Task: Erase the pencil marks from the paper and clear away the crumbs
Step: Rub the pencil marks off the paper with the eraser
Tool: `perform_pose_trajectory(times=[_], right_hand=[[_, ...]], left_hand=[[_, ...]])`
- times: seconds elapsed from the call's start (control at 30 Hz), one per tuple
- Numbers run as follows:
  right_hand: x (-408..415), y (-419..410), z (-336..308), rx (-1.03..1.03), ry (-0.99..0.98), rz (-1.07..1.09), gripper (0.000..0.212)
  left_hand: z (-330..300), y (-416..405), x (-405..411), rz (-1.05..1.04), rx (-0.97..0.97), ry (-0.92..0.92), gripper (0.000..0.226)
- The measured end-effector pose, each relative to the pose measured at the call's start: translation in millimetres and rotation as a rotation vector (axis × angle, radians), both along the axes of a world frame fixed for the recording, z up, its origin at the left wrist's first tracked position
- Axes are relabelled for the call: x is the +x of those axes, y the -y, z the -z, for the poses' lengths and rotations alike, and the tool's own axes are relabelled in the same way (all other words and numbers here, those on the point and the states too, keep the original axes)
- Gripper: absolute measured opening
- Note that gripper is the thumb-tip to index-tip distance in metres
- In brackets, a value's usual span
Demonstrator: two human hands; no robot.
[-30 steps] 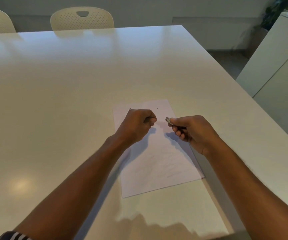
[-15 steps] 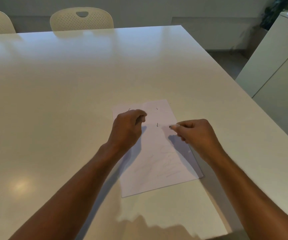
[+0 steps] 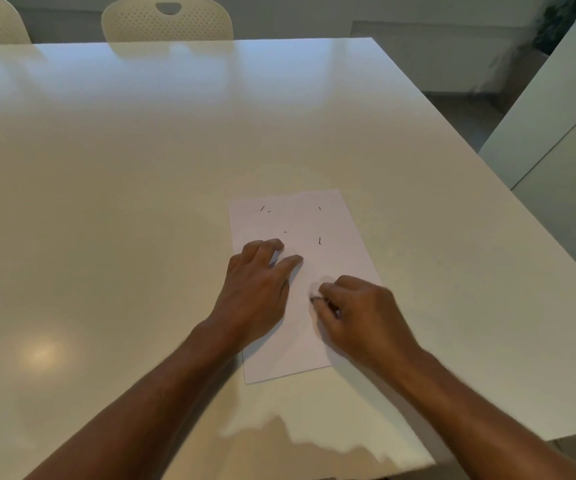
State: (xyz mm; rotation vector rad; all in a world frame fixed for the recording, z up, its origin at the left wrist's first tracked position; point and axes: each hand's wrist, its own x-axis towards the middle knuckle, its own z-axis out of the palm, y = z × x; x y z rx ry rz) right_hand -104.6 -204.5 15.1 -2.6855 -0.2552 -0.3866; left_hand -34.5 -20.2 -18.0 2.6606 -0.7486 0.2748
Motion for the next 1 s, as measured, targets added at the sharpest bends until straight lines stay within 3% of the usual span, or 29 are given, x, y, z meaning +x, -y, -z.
perform_pose_trajectory(times=[0.13,0.33,0.5,0.67,0.73,0.87,1.0], right_hand=[[29,38,-5,-0.080,0.054,0.236,0.023],[-7,-10,-6,-0.060,-0.033,-0.063,0.019],[29,38,-6,-0.108,0.044,0.255,0.024],[-17,-28,-5,-0.035,-0.042,-0.099,0.023],[-4,-14,-3,-0.040,-0.026,-0.053,0.020],[29,30,-7,-0.088,0.060,0.248,0.021],[-4,-20,-5,-0.069,0.011,-0.004,0.023]], left_hand=[[-1,2,-1,-0.013,-0.003,-0.017,0.037],[-2,1,-1,-0.007,0.021,-0.021,0.039],[-2,2,-1,-0.009,0.032,-0.052,0.038],[-4,2,-1,-0.012,0.051,-0.083,0.042],[-4,2,-1,-0.006,0.047,-0.077,0.042],[-3,2,-2,-0.011,0.030,-0.074,0.037],[-3,2,-1,-0.004,0.035,-0.077,0.040]])
